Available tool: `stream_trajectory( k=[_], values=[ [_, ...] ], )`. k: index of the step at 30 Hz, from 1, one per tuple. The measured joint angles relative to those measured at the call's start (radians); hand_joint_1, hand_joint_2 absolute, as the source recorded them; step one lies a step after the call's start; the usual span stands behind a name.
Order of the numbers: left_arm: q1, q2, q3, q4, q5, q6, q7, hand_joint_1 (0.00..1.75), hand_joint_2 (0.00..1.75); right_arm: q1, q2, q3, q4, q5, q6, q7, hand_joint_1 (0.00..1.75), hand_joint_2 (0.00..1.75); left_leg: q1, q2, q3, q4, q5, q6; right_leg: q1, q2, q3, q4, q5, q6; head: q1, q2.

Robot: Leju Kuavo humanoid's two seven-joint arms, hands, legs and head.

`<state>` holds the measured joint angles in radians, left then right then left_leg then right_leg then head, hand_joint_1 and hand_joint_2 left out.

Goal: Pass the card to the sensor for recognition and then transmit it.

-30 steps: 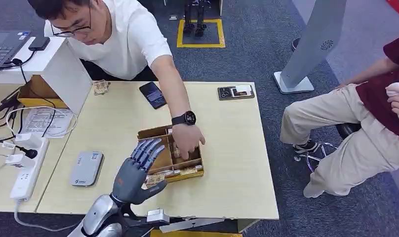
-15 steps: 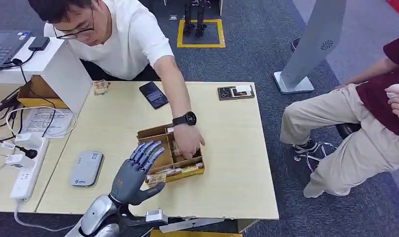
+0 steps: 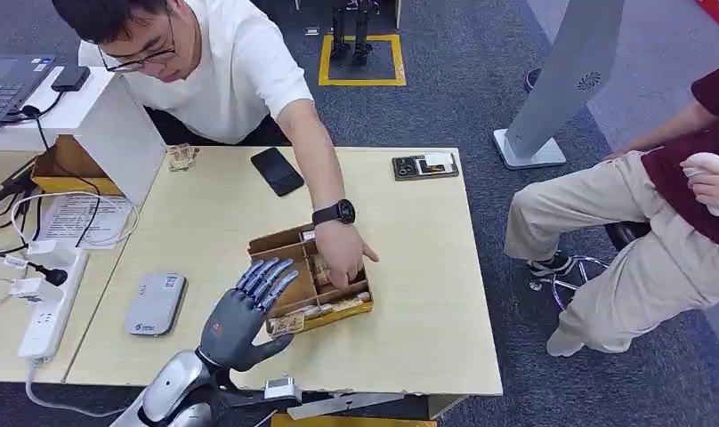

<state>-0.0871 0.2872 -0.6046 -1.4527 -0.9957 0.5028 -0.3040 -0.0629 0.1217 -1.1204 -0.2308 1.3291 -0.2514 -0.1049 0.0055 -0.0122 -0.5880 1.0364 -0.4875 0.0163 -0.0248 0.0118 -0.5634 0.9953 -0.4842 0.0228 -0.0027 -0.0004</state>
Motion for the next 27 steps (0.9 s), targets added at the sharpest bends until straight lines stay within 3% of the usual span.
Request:
stream_trajectory(
  k=[14, 15, 16, 17, 27],
  values=[
    [-0.026, -0.006, -0.030, 0.049, -0.048, -0.034, 0.022, 0.00, 1.75, -0.001, -0.001, 0.000, 0.000, 0.003, 0.003, 0.004, 0.00, 1.75, 0.000, 0.000, 0.000, 0.000, 0.000, 0.000, 0.000, 0.000, 0.000, 0.000, 0.000, 0.000, 0.000, 0.000],
    [-0.027, -0.006, -0.035, 0.050, -0.048, -0.038, 0.022, 0.21, 1.75, -0.002, -0.001, 0.000, 0.000, 0.005, 0.003, 0.004, 0.00, 1.75, 0.000, 0.000, 0.000, 0.000, 0.000, 0.000, 0.000, 0.000, 0.000, 0.000, 0.000, 0.000, 0.000, 0.000],
    [-0.029, -0.006, -0.038, 0.051, -0.048, -0.041, 0.023, 0.87, 1.75, -0.002, -0.001, 0.000, 0.000, 0.005, 0.004, 0.004, 0.00, 1.75, 0.000, 0.000, 0.000, 0.000, 0.000, 0.000, 0.000, 0.000, 0.000, 0.000, 0.000, 0.000, 0.000, 0.000],
    [-0.031, -0.006, -0.040, 0.052, -0.047, -0.044, 0.023, 1.75, 1.75, -0.002, -0.001, 0.000, 0.000, 0.006, 0.004, 0.004, 0.00, 1.75, 0.000, 0.000, 0.000, 0.000, 0.000, 0.000, 0.000, 0.000, 0.000, 0.000, 0.000, 0.000, 0.000, 0.000],
    [-0.042, 0.003, -0.053, 0.057, -0.035, -0.052, 0.023, 1.75, 1.75, -0.002, -0.002, 0.000, 0.000, 0.009, 0.009, 0.004, 0.00, 1.75, 0.000, 0.000, 0.000, 0.000, 0.000, 0.000, 0.000, 0.000, 0.000, 0.000, 0.000, 0.000, 0.000, 0.000]
  ],
)
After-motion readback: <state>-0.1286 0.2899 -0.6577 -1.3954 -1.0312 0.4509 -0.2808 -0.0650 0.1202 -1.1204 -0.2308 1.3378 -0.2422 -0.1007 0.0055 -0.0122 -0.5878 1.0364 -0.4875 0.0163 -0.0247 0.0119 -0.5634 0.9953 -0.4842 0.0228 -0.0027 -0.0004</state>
